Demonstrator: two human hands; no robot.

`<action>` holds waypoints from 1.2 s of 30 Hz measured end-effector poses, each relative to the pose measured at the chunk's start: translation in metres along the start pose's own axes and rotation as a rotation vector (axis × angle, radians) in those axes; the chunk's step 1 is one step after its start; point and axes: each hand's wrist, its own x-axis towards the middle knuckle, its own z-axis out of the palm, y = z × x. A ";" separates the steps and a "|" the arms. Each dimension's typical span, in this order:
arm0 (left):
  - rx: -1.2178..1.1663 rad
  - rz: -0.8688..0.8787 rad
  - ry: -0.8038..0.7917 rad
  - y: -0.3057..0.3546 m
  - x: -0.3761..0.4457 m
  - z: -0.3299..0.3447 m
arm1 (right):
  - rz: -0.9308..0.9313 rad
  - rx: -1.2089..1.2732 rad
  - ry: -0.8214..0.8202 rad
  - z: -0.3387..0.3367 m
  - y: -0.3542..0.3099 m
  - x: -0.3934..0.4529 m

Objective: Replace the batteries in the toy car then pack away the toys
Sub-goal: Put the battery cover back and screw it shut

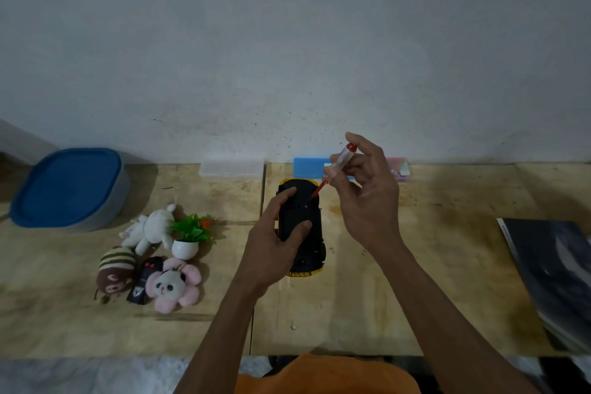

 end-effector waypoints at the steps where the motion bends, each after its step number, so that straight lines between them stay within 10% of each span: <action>1: 0.003 0.002 0.002 0.000 0.000 0.000 | 0.004 -0.001 0.005 0.000 0.000 0.000; 36: 0.021 0.002 -0.003 0.001 -0.004 0.004 | -0.211 -0.108 -0.082 -0.006 -0.002 0.002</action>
